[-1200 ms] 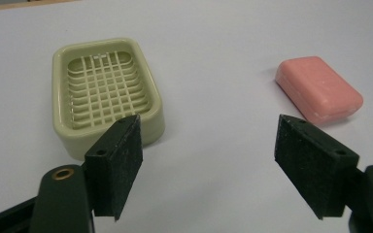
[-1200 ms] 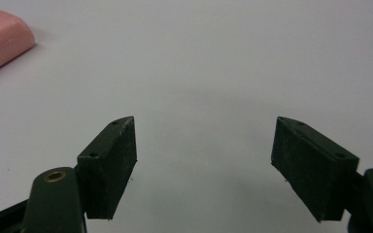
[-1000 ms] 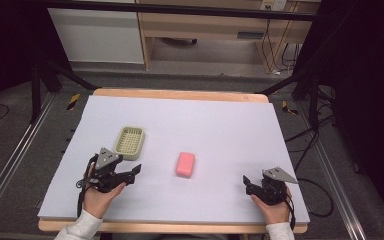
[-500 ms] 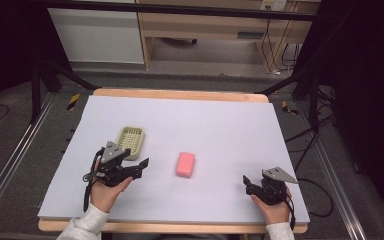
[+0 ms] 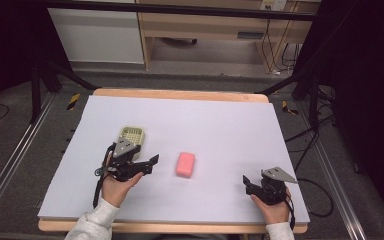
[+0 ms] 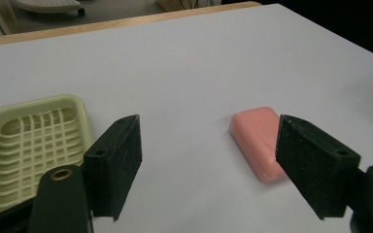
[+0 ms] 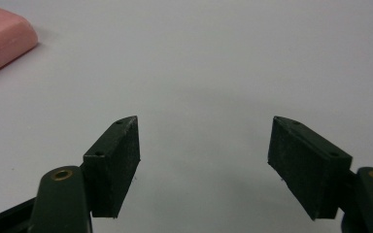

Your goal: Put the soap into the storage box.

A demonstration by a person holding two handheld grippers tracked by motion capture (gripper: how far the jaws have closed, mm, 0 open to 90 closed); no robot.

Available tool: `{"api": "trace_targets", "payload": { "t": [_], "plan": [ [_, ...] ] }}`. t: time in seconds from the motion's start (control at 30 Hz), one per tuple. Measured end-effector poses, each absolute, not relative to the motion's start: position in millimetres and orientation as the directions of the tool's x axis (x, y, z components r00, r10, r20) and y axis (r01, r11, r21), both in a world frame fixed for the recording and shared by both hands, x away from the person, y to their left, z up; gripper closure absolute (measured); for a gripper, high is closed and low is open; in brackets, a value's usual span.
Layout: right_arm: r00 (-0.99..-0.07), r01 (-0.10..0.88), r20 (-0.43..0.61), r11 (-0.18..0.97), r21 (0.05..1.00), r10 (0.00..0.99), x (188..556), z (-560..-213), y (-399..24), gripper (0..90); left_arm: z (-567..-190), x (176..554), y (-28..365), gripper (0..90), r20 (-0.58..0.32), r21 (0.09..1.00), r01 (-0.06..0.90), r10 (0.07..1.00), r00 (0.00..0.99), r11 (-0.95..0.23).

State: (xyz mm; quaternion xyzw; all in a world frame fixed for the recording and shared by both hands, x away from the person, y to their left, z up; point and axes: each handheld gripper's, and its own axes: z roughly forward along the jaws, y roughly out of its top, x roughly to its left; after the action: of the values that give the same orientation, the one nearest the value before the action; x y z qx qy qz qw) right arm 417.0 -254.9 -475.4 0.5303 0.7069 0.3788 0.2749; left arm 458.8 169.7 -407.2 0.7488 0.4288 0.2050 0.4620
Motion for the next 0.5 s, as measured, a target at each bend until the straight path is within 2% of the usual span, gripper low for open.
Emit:
{"api": "trace_targets", "payload": {
  "t": [0.5],
  "plan": [
    [-0.288, 0.548, 0.025, 0.144, 0.824, 0.957, 417, -476, -255, 28.0, -407, 471, 149, 24.3, -0.076, 0.862, 0.455, 0.831, 0.552, -0.224]
  ]
}}
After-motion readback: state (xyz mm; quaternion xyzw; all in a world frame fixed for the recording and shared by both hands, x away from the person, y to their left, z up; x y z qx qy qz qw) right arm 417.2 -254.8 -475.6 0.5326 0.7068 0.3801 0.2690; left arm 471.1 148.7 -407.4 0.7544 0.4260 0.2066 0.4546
